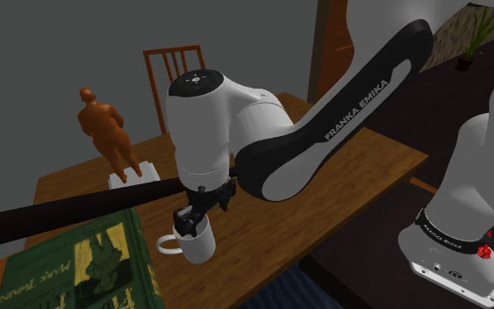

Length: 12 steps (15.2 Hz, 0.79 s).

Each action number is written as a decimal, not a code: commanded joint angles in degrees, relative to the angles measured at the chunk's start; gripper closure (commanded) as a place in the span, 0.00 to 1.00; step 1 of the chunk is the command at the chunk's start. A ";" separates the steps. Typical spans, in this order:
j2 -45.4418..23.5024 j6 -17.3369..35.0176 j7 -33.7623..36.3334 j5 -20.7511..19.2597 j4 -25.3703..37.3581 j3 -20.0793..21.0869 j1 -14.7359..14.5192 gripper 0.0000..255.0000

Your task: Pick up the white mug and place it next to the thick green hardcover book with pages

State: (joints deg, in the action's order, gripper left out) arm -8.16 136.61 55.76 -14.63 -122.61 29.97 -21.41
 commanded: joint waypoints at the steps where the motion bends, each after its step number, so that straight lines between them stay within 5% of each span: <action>1: 1.51 -1.52 -0.92 1.37 0.31 0.35 0.19 0.00; 4: 5.40 -5.94 -3.22 4.77 1.62 0.98 0.50 0.00; 12: 5.40 -5.94 -3.22 4.77 1.62 0.93 0.45 0.00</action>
